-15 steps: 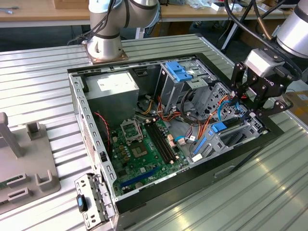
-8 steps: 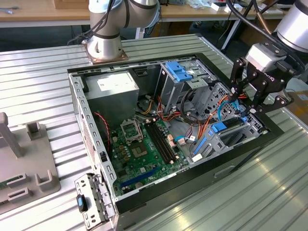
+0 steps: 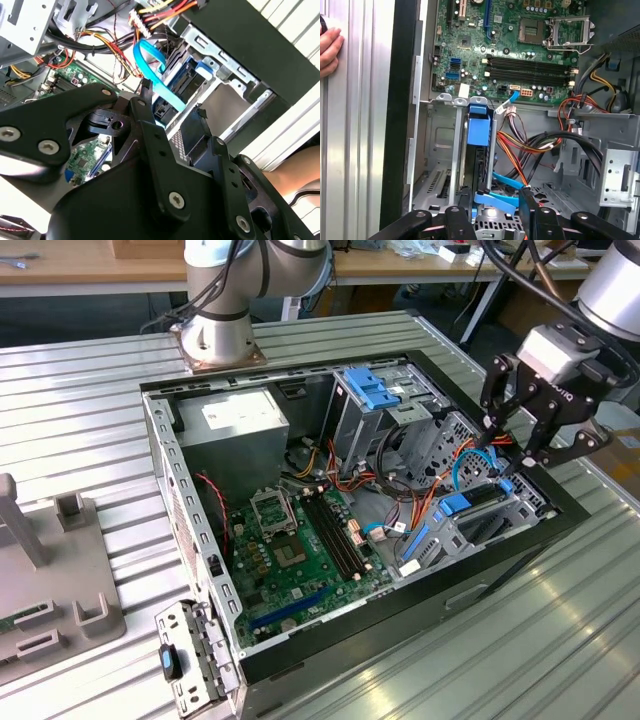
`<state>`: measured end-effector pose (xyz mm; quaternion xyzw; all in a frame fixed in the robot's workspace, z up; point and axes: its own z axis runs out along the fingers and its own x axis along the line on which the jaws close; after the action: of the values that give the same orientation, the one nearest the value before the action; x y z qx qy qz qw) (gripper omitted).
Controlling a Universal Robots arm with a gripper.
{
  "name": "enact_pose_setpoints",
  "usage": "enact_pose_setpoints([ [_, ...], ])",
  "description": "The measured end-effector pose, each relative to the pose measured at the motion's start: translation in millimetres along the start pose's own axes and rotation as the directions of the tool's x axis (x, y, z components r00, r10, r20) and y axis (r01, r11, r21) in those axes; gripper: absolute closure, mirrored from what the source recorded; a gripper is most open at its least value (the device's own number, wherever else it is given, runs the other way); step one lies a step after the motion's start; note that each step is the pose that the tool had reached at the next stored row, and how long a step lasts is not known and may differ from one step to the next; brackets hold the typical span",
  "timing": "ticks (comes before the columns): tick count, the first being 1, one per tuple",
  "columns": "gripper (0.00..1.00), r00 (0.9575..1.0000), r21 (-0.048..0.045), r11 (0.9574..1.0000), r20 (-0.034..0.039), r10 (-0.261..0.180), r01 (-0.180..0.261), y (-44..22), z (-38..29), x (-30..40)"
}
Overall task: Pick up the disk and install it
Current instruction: 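Insert the first disk wire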
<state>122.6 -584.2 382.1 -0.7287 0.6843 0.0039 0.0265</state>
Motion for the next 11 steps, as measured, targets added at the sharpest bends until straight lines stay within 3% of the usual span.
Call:
enact_pose_setpoints([
  [11,0.50,0.9994,-0.0014,0.9994,0.0012,-0.035,0.035,-25.9,1.0,-3.0],
])
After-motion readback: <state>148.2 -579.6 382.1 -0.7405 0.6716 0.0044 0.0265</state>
